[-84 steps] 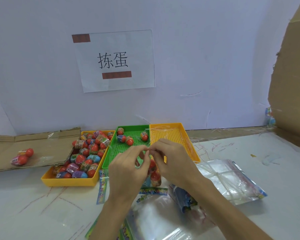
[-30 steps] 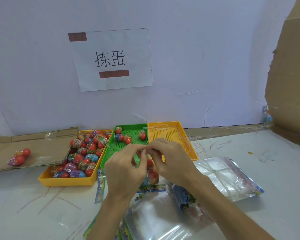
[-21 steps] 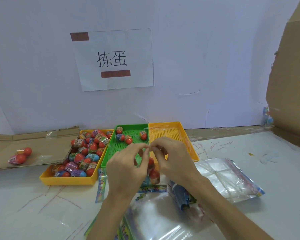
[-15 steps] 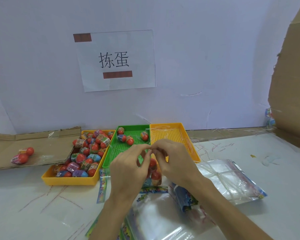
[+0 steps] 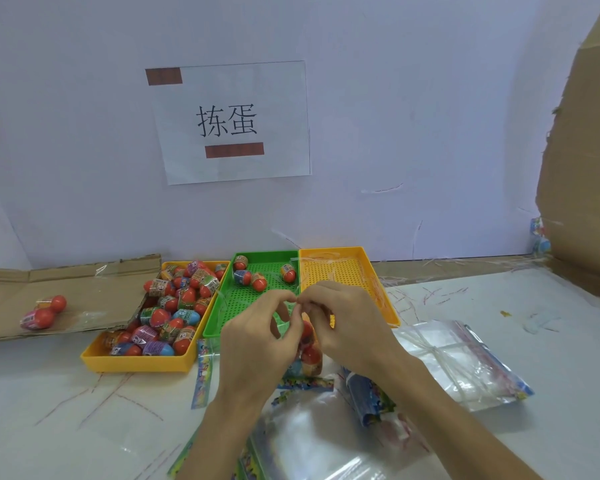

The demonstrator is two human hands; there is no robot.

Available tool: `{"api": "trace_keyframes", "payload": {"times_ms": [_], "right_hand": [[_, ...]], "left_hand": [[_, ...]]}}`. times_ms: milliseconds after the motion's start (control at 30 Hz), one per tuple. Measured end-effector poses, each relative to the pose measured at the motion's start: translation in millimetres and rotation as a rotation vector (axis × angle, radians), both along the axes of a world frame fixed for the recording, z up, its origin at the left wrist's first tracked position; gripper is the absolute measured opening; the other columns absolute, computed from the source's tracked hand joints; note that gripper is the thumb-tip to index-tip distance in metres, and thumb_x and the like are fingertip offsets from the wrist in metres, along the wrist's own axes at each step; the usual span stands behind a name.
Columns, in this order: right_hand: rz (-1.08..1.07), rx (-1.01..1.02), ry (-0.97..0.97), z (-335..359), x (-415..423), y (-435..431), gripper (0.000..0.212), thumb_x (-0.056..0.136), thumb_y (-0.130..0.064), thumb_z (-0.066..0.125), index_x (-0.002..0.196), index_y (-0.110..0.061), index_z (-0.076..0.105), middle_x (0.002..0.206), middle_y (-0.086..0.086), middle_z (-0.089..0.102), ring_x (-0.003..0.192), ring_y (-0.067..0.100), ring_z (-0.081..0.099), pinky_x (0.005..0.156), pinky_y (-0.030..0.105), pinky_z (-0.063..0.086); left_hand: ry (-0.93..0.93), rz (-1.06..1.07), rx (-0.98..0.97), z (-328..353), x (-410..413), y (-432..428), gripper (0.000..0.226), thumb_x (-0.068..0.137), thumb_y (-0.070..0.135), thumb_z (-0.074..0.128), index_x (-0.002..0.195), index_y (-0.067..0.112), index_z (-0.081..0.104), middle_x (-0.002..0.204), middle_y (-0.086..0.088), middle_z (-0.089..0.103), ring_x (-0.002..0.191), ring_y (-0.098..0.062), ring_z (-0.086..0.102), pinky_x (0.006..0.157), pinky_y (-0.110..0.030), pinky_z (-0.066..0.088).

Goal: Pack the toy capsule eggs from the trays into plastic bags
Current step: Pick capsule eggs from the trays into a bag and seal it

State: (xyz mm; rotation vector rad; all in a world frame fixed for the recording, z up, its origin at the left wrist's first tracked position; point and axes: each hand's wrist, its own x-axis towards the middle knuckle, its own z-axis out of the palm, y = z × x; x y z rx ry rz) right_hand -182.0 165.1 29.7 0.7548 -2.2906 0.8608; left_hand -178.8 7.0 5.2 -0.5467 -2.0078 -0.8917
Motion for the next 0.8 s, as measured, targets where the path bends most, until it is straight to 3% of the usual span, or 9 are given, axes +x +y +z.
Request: {"api": "trace_keyframes", "payload": {"times_ms": [267, 433, 600, 700, 800], "right_hand": [[-0.011, 0.006, -0.011, -0.9, -1.1, 2.4, 0.014, 0.093, -0.005, 0.059, 0.088, -0.012, 0.071, 0.077, -0.005, 0.063, 0.066, 0.016, 0.052, 0.059, 0.043, 0.046], [0.008, 0.026, -0.025, -0.9, -1.1, 3.3, 0.015, 0.093, -0.005, 0.058, 0.089, -0.010, 0.072, 0.079, -0.001, 0.066, 0.069, 0.018, 0.056, 0.061, 0.043, 0.048], [0.027, 0.016, -0.032, -2.4, -2.0, 2.8, 0.017, 0.092, -0.008, 0.056, 0.087, -0.011, 0.072, 0.079, -0.002, 0.067, 0.069, 0.017, 0.057, 0.061, 0.042, 0.049], [0.026, -0.078, -0.058, -3.2, -1.4, -1.5, 0.015, 0.089, -0.007, 0.060, 0.084, -0.013, 0.072, 0.077, -0.005, 0.068, 0.068, 0.012, 0.058, 0.062, 0.037, 0.050], [-0.023, -0.310, -0.130, -1.3, -4.6, 1.8, 0.021, 0.088, 0.000, 0.062, 0.078, -0.016, 0.071, 0.070, -0.003, 0.066, 0.065, 0.016, 0.058, 0.060, 0.039, 0.049]], "left_hand": [[0.043, 0.035, -0.070, -0.2, -0.6, 1.0, 0.008, 0.089, 0.019, 0.069, 0.093, 0.017, 0.076, 0.076, 0.011, 0.070, 0.053, -0.006, 0.055, 0.048, -0.027, 0.048], [0.032, 0.022, -0.087, -0.4, -1.3, 0.3, 0.008, 0.089, 0.016, 0.069, 0.092, 0.016, 0.075, 0.076, 0.010, 0.070, 0.052, -0.007, 0.057, 0.046, -0.032, 0.051], [0.027, 0.007, -0.066, -1.2, -2.9, -1.3, 0.016, 0.091, 0.024, 0.058, 0.086, 0.017, 0.071, 0.070, 0.011, 0.064, 0.054, -0.008, 0.054, 0.046, -0.034, 0.050], [-0.012, 0.000, 0.061, -0.4, -4.5, -2.5, 0.017, 0.090, 0.028, 0.056, 0.081, 0.018, 0.066, 0.065, 0.011, 0.059, 0.056, -0.008, 0.055, 0.050, -0.029, 0.049], [-0.066, 0.078, 0.424, 2.6, -11.4, -12.2, 0.016, 0.091, 0.016, 0.063, 0.080, 0.027, 0.063, 0.067, 0.011, 0.060, 0.061, -0.007, 0.057, 0.056, -0.023, 0.047]]}}
